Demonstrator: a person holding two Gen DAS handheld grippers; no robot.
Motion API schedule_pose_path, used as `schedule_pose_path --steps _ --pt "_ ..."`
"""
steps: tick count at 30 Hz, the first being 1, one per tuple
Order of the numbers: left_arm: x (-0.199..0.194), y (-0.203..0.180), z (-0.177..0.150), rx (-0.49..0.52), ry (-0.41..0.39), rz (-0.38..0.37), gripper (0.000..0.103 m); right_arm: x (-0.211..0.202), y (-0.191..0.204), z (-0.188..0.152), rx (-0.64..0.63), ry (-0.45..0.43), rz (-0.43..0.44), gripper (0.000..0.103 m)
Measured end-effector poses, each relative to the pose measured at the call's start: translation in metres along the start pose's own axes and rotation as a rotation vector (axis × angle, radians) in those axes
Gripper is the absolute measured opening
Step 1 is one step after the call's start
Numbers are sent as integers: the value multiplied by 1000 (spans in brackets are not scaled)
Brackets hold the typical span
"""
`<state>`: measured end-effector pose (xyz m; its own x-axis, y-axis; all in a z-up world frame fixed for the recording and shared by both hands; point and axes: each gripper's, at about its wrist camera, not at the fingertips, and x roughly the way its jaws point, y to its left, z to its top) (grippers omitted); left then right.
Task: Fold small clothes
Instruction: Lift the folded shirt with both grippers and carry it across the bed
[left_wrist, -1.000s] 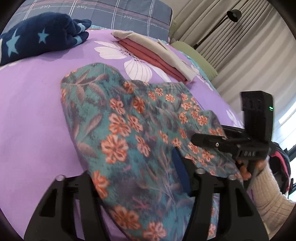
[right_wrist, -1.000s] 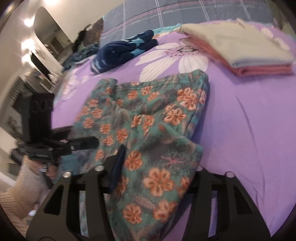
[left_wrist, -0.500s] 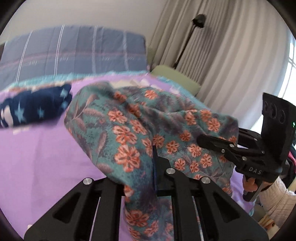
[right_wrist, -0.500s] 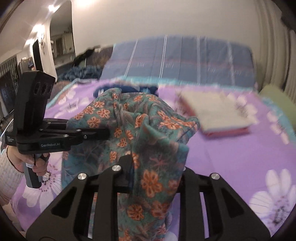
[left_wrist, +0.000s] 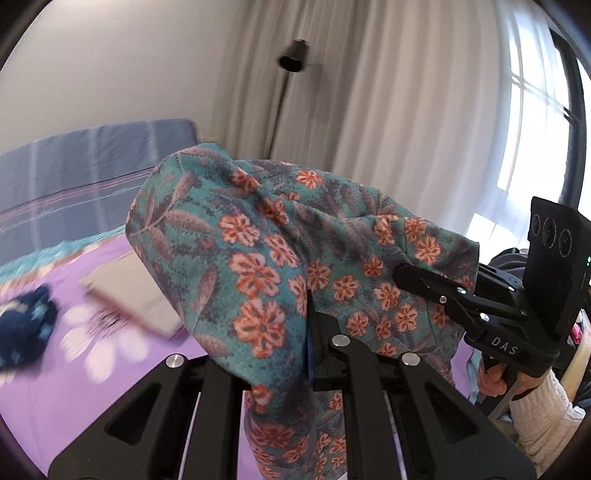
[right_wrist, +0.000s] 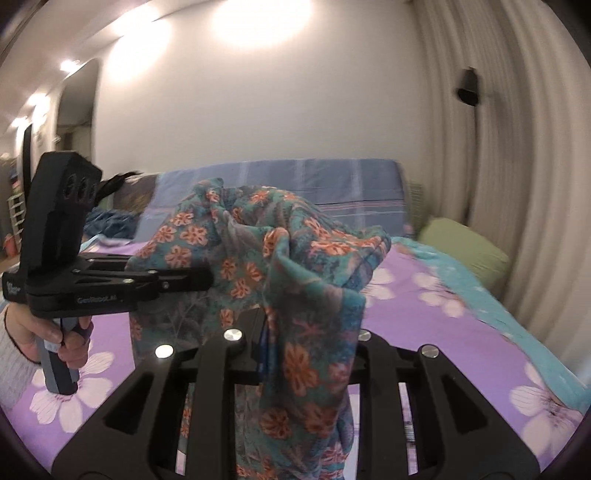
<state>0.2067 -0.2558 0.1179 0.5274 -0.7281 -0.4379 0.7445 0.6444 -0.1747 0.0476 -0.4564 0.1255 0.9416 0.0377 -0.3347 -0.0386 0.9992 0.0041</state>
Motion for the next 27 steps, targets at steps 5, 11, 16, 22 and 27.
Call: schedule_pose_path --steps 5,11,16,22,27 --pt "68 -31 33 54 48 -57 11 3 -69 6 61 17 -124 24" --pt "144 -62 70 134 89 -88 11 24 -150 18 161 8 -240 24" --pt "199 -71 87 159 120 -79 11 57 -212 16 262 43 -301 24" --pt "253 -76 84 213 165 -18 11 100 -254 5 345 95 -337 24" --pt "279 -77 85 271 174 32 11 123 -262 -3 367 93 -383 24"
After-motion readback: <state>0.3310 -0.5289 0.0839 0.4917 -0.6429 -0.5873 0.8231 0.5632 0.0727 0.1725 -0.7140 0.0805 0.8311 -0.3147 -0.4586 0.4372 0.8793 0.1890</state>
